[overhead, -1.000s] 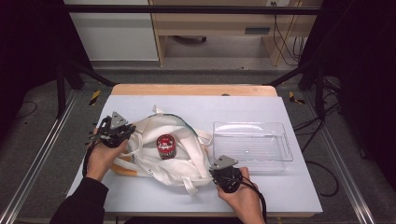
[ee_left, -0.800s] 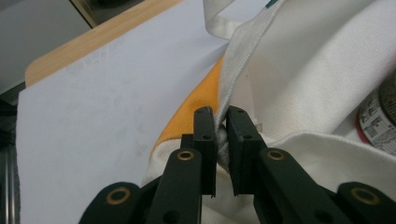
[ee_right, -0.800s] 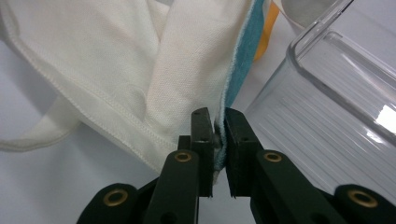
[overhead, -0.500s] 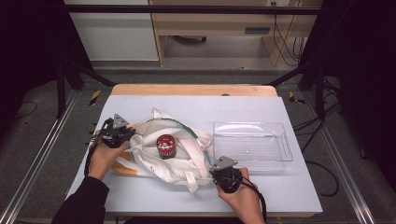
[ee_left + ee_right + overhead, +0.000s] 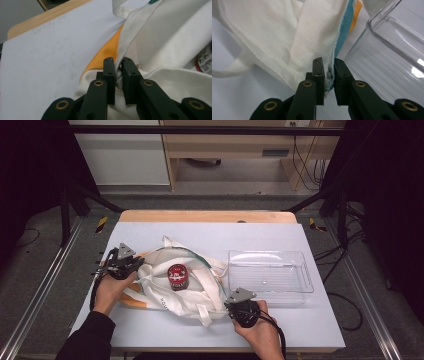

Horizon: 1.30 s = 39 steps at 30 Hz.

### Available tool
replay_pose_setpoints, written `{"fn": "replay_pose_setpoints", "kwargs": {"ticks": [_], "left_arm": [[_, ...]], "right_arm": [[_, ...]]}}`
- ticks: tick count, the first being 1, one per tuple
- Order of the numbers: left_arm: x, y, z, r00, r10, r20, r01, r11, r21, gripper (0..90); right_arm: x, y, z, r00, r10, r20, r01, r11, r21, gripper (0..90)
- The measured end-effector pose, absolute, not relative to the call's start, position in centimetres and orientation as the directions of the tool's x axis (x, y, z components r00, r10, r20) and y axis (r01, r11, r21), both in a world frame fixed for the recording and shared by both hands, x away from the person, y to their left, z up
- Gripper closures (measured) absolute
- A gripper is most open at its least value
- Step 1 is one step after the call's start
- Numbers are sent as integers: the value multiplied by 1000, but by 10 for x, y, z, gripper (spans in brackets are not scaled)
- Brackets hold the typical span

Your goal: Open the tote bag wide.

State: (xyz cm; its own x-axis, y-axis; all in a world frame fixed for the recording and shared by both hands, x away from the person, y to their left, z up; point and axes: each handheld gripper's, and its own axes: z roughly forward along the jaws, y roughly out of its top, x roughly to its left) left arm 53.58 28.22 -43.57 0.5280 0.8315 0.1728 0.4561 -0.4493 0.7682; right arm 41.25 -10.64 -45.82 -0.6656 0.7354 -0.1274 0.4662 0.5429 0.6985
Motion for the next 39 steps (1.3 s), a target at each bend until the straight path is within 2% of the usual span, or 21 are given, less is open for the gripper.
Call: {"fn": "replay_pose_setpoints", "kwargs": {"ticks": [6, 10, 19, 24, 29, 31, 39], "left_arm": [[521, 281, -418, 525, 833, 176, 383, -416, 825, 688], [510, 279, -405, 535, 824, 188, 346, -416, 841, 635], [474, 265, -390, 584, 787, 201, 295, -437, 850, 558], [458, 254, -393, 594, 771, 231, 277, -466, 840, 522], [452, 256, -398, 580, 778, 242, 286, -473, 834, 500], [450, 259, -400, 581, 785, 214, 291, -446, 847, 499], [453, 255, -413, 592, 780, 203, 326, -463, 824, 472]], "right_arm": [[403, -106, -445, -667, 730, -144, 409, 522, 748, 659], [398, -107, -434, -663, 734, -149, 388, 507, 770, 598], [401, -103, -397, -683, 708, -181, 317, 511, 799, 527], [419, -91, -378, -710, 672, -211, 291, 553, 781, 523], [453, -71, -362, -751, 623, -221, 270, 594, 757, 527], [467, -64, -358, -767, 604, -216, 264, 604, 752, 522], [522, -41, -360, -797, 573, -192, 289, 641, 711, 471]]}}
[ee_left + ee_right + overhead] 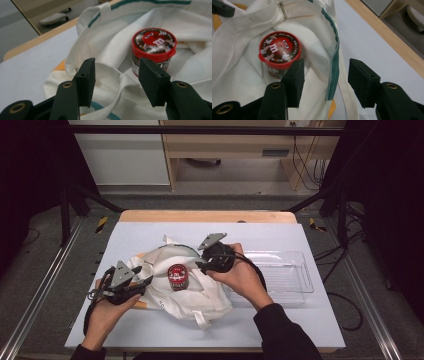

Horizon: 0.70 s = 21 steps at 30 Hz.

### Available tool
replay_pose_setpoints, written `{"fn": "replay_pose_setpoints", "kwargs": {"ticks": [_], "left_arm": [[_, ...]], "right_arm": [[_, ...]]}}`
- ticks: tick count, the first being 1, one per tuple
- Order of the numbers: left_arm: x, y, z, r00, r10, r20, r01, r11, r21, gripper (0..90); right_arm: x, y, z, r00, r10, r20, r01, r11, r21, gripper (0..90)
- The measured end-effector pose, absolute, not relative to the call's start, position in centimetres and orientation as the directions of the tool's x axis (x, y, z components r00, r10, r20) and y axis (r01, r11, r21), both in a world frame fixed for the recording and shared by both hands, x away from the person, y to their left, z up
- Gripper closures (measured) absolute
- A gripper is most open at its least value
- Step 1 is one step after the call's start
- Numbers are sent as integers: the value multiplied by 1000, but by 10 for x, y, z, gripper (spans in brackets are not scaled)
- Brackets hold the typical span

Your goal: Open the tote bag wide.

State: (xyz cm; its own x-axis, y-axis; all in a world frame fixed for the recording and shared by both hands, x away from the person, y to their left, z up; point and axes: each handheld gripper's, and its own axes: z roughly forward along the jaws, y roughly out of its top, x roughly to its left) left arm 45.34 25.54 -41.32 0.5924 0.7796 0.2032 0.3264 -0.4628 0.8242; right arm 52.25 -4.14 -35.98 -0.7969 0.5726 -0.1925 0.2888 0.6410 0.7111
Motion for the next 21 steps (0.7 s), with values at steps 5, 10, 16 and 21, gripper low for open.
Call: {"fn": "replay_pose_setpoints", "kwargs": {"ticks": [5, 10, 16, 21], "left_arm": [[455, 254, -428, 601, 784, 157, 370, -446, 815, 506], [455, 254, -433, 616, 779, 119, 402, -441, 802, 554], [454, 254, -438, 626, 773, 98, 424, -444, 789, 673], [453, 252, -439, 633, 770, 83, 432, -441, 787, 741]], "right_arm": [[544, -31, -370, -806, 564, -178, 309, 658, 686, 453], [556, -23, -374, -817, 549, -177, 307, 675, 671, 454], [570, -12, -383, -828, 535, -168, 320, 697, 642, 463], [577, -4, -392, -841, 513, -173, 323, 731, 601, 479]]}}
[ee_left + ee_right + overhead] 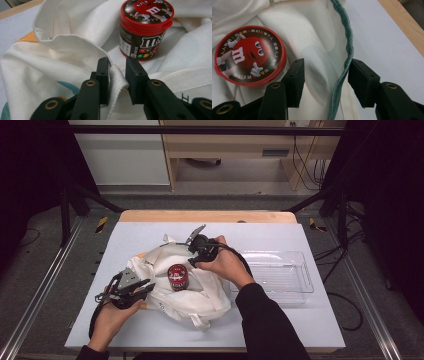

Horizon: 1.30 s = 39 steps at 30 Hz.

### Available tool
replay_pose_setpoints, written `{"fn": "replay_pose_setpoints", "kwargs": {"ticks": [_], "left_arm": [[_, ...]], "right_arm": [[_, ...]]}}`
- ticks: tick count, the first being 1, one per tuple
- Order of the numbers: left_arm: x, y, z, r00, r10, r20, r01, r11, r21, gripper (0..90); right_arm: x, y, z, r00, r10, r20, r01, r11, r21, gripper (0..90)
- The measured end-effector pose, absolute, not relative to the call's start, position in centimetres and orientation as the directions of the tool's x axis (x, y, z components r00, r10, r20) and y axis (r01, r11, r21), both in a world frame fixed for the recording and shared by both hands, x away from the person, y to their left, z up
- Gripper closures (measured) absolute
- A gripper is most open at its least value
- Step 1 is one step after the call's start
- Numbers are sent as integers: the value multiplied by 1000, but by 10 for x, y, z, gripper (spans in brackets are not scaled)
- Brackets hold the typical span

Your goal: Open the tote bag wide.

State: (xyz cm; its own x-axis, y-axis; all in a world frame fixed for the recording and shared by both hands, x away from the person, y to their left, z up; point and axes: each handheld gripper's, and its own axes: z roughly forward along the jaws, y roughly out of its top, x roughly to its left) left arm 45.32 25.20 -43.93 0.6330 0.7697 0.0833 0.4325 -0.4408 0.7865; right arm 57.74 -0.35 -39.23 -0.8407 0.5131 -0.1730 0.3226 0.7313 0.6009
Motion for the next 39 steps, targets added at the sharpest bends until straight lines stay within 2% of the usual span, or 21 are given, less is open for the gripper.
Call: {"fn": "replay_pose_setpoints", "kwargs": {"ticks": [10, 13, 17, 20, 30, 33, 39], "left_arm": [[452, 252, -437, 626, 774, 101, 407, -434, 804, 782], [451, 252, -436, 625, 773, 104, 403, -434, 806, 790], [450, 253, -435, 627, 772, 107, 398, -435, 807, 801], [449, 255, -434, 630, 769, 111, 397, -441, 805, 808], [439, 262, -432, 639, 760, 122, 390, -457, 799, 834], [435, 264, -430, 638, 754, 154, 383, -484, 787, 838], [433, 269, -432, 632, 759, 157, 396, -490, 777, 842]], "right_arm": [[576, 5, -407, -865, 462, -195, 304, 793, 529, 572], [575, 8, -409, -867, 452, -211, 296, 807, 511, 632], [575, 9, -411, -865, 446, -232, 290, 820, 494, 793], [575, 9, -409, -855, 463, -233, 305, 813, 496, 837], [581, -7, -392, -792, 554, -257, 336, 746, 574, 861], [582, -11, -389, -778, 571, -263, 343, 736, 584, 862], [586, -20, -385, -749, 609, -261, 373, 712, 595, 862]]}}
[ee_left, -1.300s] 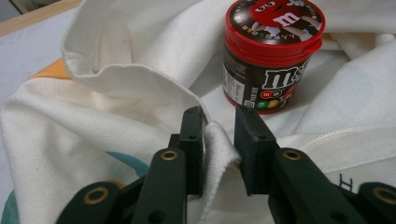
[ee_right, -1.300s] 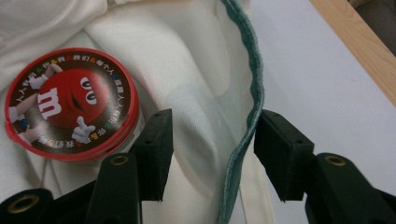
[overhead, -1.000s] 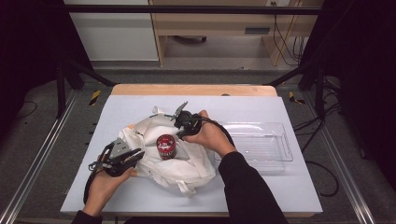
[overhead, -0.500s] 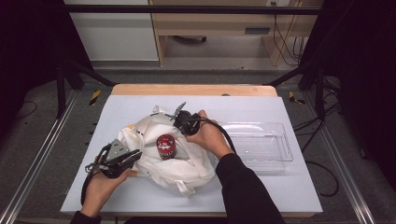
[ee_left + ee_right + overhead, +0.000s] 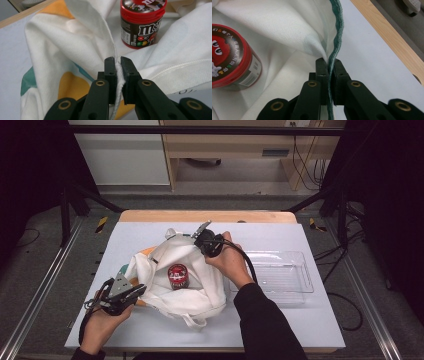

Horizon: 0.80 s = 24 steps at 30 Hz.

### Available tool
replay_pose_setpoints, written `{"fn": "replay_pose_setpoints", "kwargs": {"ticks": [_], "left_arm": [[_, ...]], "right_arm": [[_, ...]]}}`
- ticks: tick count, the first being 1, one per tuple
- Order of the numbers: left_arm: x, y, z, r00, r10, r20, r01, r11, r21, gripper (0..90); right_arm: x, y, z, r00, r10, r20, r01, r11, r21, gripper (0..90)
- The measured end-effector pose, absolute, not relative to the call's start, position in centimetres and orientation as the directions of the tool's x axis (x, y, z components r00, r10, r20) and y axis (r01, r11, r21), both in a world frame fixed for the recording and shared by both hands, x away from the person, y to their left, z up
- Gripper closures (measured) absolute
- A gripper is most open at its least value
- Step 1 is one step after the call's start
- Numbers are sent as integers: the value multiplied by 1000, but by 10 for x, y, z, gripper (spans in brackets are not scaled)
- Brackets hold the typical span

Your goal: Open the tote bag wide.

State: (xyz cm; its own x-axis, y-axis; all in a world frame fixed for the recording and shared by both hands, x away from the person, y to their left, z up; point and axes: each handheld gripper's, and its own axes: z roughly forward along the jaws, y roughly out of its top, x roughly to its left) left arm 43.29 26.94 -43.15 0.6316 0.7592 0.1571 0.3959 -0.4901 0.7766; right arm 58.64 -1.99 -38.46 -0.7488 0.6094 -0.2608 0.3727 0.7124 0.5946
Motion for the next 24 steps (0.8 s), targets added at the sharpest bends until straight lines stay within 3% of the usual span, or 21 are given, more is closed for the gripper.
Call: {"fn": "replay_pose_setpoints", "kwargs": {"ticks": [24], "left_arm": [[427, 278, -438, 634, 760, 142, 416, -490, 766, 845]], "right_arm": [[594, -23, -391, -714, 635, -295, 412, 722, 555, 861]]}}
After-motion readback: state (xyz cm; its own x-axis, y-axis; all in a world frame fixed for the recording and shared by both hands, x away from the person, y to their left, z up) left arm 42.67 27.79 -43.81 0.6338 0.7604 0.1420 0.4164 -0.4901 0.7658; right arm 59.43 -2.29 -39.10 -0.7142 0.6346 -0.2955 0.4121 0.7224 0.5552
